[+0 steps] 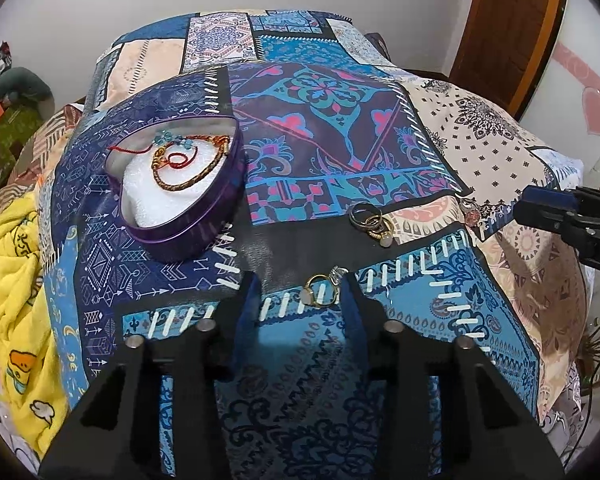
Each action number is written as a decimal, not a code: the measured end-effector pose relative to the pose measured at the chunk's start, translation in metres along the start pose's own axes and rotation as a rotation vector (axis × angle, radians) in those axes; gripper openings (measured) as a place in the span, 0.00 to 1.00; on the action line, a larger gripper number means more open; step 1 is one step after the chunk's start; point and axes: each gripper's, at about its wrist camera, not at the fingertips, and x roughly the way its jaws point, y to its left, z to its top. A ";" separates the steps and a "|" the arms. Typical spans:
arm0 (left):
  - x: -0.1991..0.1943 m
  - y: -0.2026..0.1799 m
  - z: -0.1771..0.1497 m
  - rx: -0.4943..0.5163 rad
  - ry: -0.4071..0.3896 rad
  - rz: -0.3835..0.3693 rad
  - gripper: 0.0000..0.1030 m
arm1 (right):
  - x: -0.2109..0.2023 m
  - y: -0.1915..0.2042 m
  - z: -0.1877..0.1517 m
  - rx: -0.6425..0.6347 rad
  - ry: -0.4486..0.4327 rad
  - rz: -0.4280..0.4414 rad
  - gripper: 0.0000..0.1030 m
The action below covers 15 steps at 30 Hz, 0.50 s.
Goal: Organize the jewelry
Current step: 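Grasp a gold ring with the left tool while the right tool grasps a silver ring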
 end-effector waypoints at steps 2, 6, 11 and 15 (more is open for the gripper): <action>0.000 0.001 -0.001 0.003 -0.002 -0.010 0.36 | 0.001 0.002 0.000 -0.006 0.004 0.005 0.35; 0.003 -0.006 -0.005 0.041 -0.012 -0.025 0.36 | 0.008 0.003 0.001 0.000 0.021 0.034 0.35; 0.005 -0.008 -0.003 0.030 -0.013 -0.024 0.19 | 0.018 0.008 0.002 -0.007 0.033 0.046 0.35; 0.004 -0.006 -0.004 0.013 -0.013 -0.032 0.18 | 0.027 0.013 0.003 -0.030 0.045 0.042 0.35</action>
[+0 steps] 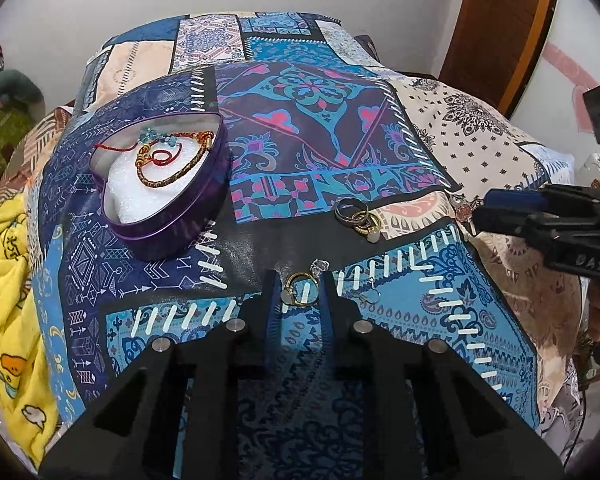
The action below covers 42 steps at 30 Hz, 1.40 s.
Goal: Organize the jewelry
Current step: 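Grasp a gold ring with the left tool while the right tool grasps a silver ring, then carry both rings over the heart tin and open both tools to release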
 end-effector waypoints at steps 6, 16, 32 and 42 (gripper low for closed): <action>-0.005 -0.002 -0.002 -0.002 -0.009 0.000 0.18 | 0.015 0.004 0.001 -0.026 0.019 -0.046 0.30; -0.018 0.012 0.000 -0.069 -0.027 -0.012 0.18 | 0.013 0.002 -0.001 -0.027 0.006 -0.044 0.12; -0.077 0.029 0.014 -0.091 -0.183 0.040 0.18 | -0.044 0.031 0.037 -0.052 -0.191 -0.026 0.12; -0.108 0.057 0.034 -0.110 -0.294 0.107 0.18 | -0.069 0.074 0.073 -0.131 -0.325 0.013 0.12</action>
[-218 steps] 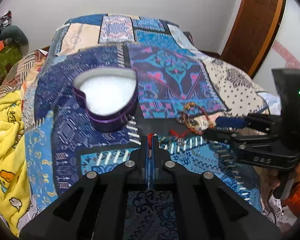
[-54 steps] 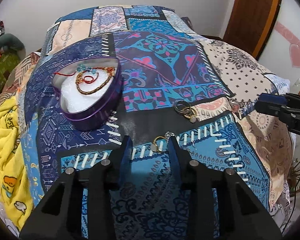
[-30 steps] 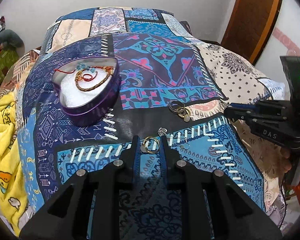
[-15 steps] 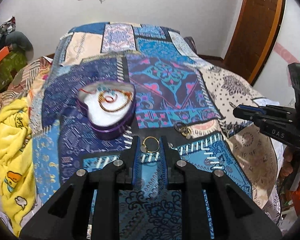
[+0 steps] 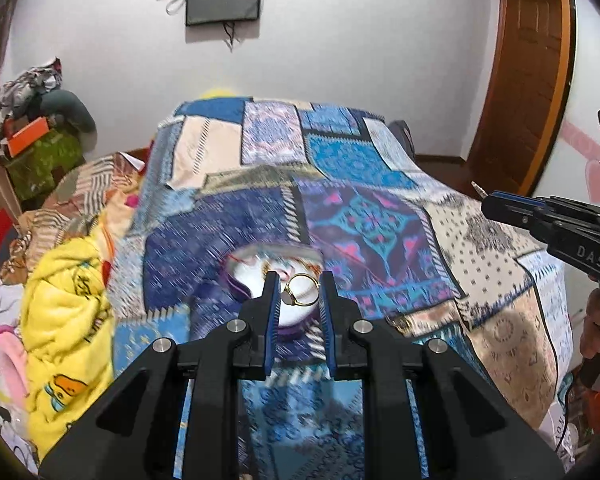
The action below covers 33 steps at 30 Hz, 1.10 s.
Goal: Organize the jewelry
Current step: 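Carry both rings over the heart tin and open both tools to release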
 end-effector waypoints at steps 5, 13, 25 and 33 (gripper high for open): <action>-0.007 0.014 0.014 -0.017 -0.053 0.021 0.18 | 0.002 0.022 0.017 -0.046 -0.046 0.030 0.12; -0.007 0.029 0.032 -0.029 -0.112 0.032 0.18 | 0.017 0.047 0.032 -0.082 -0.078 0.082 0.12; 0.047 0.044 0.014 -0.036 -0.007 -0.011 0.18 | 0.074 0.059 0.032 -0.040 0.017 0.167 0.12; 0.074 0.040 -0.002 -0.037 0.070 -0.064 0.18 | 0.106 0.068 0.026 -0.048 0.094 0.194 0.12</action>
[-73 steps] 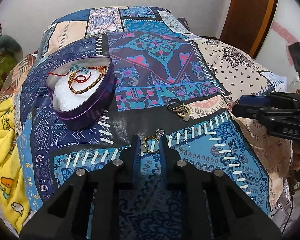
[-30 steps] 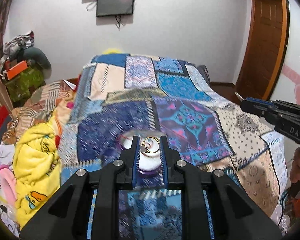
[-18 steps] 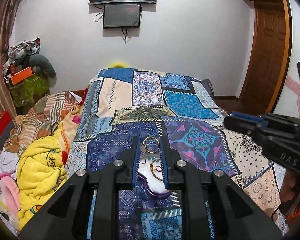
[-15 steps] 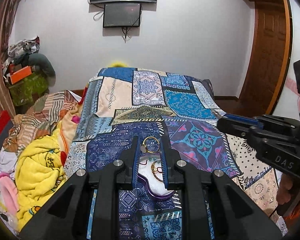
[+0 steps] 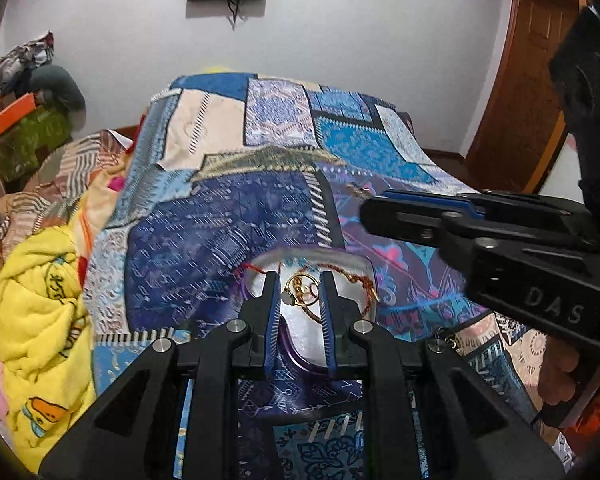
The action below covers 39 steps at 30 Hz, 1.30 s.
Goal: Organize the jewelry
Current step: 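Carry both rings over the heart tin and open both tools to release, then grasp a small silver ring with the left tool while the right tool grasps another ring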
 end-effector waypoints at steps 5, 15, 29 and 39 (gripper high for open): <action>0.011 -0.007 -0.006 0.014 0.034 -0.017 0.18 | 0.019 -0.010 -0.002 0.044 0.060 0.033 0.12; 0.014 -0.010 -0.012 0.025 0.044 0.001 0.18 | 0.032 -0.013 -0.010 0.063 0.130 0.061 0.12; -0.007 -0.005 -0.008 -0.018 0.033 0.046 0.34 | -0.010 -0.003 -0.001 0.019 0.018 -0.046 0.37; -0.042 -0.019 -0.006 -0.013 0.007 0.056 0.44 | -0.055 -0.001 -0.007 0.019 -0.043 -0.101 0.38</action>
